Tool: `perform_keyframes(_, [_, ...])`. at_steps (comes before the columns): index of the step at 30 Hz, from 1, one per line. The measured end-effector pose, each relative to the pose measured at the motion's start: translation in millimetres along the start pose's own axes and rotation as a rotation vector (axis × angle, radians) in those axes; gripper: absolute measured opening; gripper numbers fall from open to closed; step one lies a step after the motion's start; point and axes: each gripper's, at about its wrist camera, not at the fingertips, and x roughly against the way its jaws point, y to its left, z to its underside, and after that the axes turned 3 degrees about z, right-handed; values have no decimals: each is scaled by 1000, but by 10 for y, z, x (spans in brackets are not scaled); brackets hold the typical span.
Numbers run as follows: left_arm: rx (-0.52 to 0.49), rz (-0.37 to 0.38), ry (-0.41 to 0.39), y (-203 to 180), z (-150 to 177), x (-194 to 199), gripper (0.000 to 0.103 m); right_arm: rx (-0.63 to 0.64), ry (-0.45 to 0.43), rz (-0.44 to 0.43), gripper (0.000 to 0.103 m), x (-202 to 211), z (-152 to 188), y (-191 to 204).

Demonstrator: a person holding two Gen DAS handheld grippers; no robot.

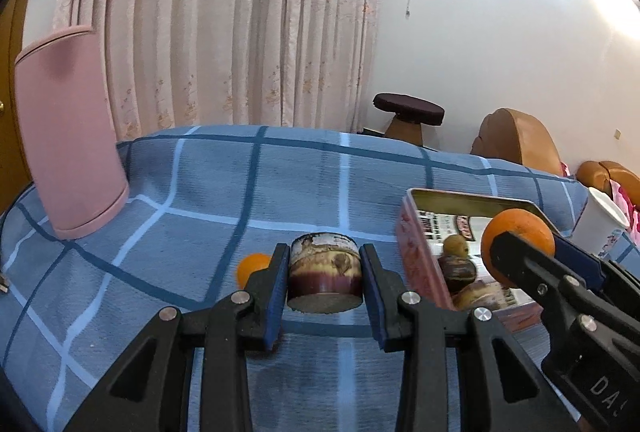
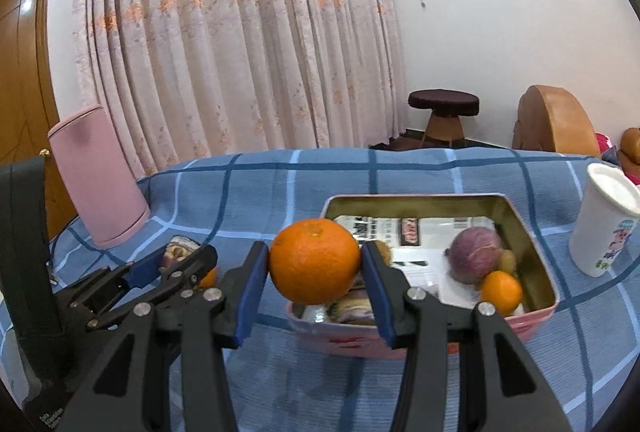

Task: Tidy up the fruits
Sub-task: 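Carry the orange and beige slice into the pink tin and open both tools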

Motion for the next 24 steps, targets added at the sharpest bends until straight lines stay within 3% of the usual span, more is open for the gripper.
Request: perform_keyframes(24, [-93,91,-16,-851,-141,-217,37,-74,-34,158,50,55,-155,-926])
